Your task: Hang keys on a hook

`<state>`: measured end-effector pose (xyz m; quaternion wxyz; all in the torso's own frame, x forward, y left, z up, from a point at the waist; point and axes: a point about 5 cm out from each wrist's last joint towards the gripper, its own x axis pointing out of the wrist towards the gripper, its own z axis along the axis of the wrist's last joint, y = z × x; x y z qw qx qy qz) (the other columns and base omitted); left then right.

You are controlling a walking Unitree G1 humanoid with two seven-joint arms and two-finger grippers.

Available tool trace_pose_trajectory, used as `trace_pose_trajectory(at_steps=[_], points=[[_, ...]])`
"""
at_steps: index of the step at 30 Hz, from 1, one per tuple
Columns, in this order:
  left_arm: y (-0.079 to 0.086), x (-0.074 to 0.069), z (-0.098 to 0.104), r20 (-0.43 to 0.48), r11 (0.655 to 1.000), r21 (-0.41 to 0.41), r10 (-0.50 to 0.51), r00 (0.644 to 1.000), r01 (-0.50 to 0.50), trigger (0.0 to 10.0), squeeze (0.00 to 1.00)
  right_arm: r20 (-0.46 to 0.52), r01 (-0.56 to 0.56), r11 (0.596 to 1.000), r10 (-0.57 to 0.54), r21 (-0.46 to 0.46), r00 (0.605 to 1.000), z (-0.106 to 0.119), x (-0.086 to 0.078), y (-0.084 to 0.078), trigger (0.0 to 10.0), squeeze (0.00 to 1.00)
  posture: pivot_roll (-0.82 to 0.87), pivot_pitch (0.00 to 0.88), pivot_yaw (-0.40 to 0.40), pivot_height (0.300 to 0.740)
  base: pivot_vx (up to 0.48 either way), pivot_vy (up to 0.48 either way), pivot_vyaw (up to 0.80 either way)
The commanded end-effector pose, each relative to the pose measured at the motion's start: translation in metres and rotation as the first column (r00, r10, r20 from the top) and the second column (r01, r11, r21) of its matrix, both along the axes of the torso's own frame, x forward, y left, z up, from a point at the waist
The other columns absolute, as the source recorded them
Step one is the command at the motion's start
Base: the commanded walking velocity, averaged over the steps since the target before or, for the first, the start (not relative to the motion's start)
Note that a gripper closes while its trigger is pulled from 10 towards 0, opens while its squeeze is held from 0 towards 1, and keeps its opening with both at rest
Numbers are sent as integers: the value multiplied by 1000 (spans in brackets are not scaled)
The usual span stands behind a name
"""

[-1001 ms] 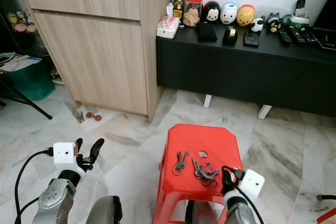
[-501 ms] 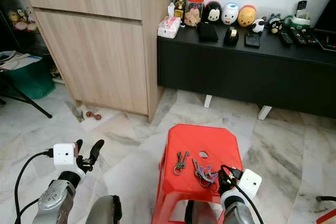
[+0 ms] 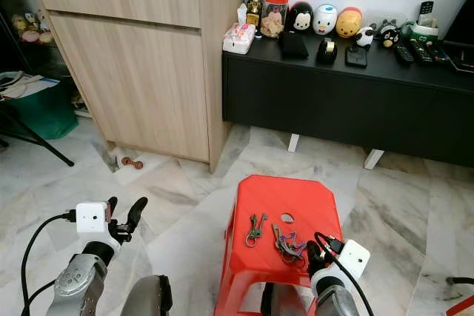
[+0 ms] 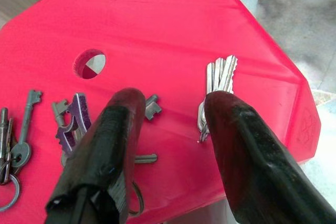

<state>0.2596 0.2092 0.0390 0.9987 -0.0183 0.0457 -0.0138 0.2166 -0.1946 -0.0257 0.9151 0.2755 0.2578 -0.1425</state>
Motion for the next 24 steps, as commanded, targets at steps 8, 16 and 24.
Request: trace_pose_trajectory(at_steps=[8,16,24], points=[[-2,0,-1,-4,1000,22,-16,1000,16,10000,0,-9,-2,1000,2,1,1000,0,-2,0,10000,0,34,4,-79,588,0,0,0],[-2,-1,-3,-9,1000,23,-15,1000,16,10000,0,-20,12,1000,-12,7,1000,-2,-1,-2,10000,0,34,2,-80,588,0,0,0],[-4,0,-2,-6,999,25,-22,1000,22,10000,0,-32,8,1000,-8,8,999,-4,2,-2,10000,0,33,0,-81,588,0,0,0]])
